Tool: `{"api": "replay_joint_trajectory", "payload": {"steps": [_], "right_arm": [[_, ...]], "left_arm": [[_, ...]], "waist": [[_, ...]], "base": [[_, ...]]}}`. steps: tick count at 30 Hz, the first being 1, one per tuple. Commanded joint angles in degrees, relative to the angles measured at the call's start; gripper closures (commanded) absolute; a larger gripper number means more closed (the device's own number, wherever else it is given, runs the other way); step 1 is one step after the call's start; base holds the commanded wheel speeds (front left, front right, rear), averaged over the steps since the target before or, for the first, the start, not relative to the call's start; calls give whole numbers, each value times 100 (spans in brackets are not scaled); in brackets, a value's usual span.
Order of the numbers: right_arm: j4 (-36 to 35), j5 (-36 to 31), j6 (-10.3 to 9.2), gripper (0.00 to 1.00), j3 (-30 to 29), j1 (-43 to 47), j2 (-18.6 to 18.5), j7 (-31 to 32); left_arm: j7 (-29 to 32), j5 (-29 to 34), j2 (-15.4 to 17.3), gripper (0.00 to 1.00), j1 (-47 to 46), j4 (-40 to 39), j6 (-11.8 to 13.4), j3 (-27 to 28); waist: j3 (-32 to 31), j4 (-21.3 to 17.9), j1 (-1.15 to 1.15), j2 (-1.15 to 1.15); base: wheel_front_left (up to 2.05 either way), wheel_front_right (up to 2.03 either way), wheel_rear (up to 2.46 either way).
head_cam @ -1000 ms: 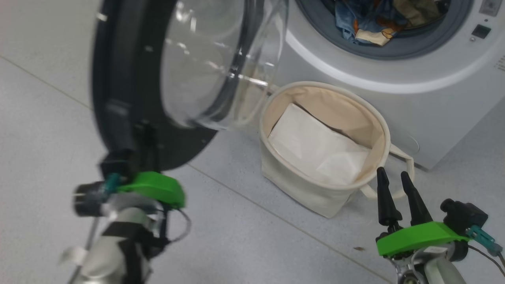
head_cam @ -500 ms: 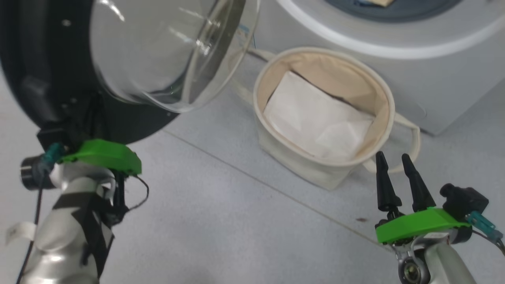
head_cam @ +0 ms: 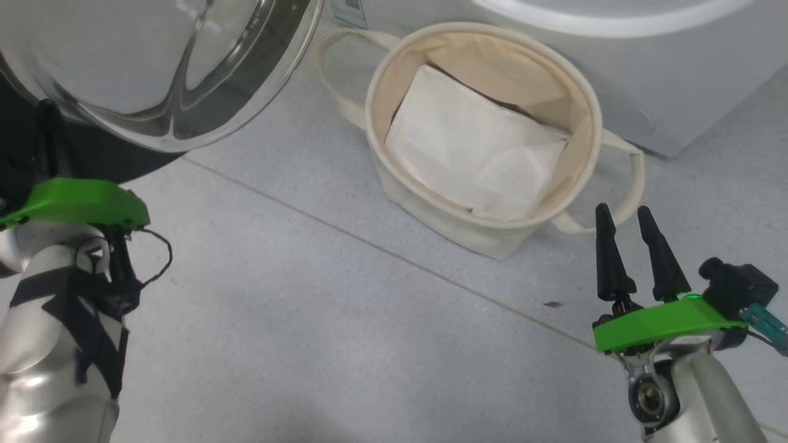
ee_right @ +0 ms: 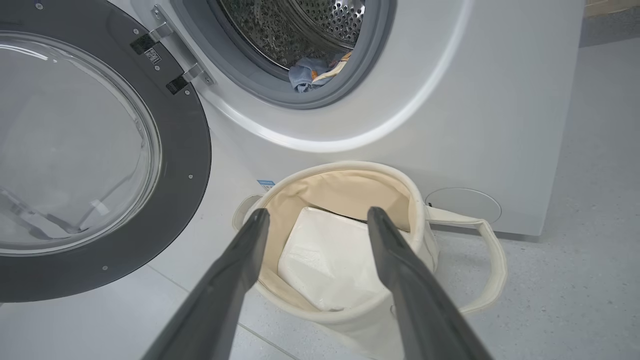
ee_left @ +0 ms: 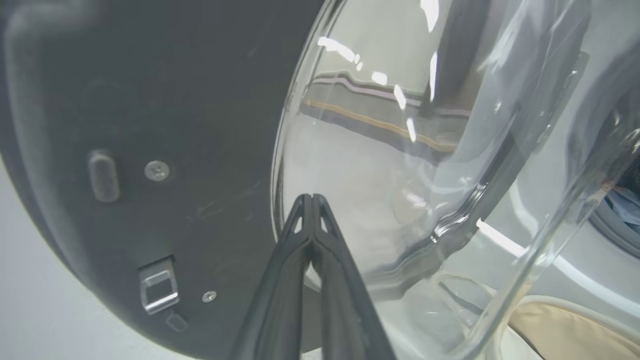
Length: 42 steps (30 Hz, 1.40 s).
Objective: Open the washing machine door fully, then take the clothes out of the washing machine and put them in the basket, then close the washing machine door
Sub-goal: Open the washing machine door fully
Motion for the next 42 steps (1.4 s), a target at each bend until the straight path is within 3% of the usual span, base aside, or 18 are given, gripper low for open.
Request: {"api": "replay_joint_trajectory", "payload": {"steps": [1, 11, 20, 27, 34, 40, 41, 42], "right_arm": [[-174, 32, 43, 0, 127, -67, 16, -70], [-261, 155, 43, 0, 94, -57, 115, -70], [-691, 377, 43, 0, 109, 292, 168, -70], [-1281, 222, 43, 0, 178, 593, 173, -70], [-1785, 235, 43, 0, -124, 933, 174, -70], [-1349, 32, 43, 0, -441, 1114, 175, -70], [-1293, 39, 43, 0, -476, 1111, 175, -70], [-1246, 39, 43, 0, -495, 1108, 175, -70]], "left_arm": [[-50, 126, 251, 100, -6, -223, -57, 279], [-50, 651, -138, 100, 494, -831, -328, 74], [47, 566, -714, 100, 1338, -1507, -1028, -668], [217, 442, -932, 100, 1854, -1596, -1361, -1231], [16, 644, -947, 100, 2219, -1574, -1267, -1342], [-45, 935, -1000, 100, 2360, -1541, -945, -1269], [-46, 976, -1016, 94, 2388, -1564, -923, -1250], [-47, 1019, -1029, 54, 2425, -1576, -909, -1236]], "waist": [[-76, -33, 0, 0], [-624, -184, 0, 0], [-1353, -477, 0, 0], [-1666, -740, 0, 0], [-1819, -1094, 0, 0], [-1865, -1209, 0, 0], [-1868, -1221, 0, 0], [-1871, -1230, 0, 0]], "base": [[0, 0, 0], [0, 0, 0], [0, 0, 0], [0, 0, 0], [0, 0, 0], [0, 0, 0], [0, 0, 0], [0, 0, 0]]}}
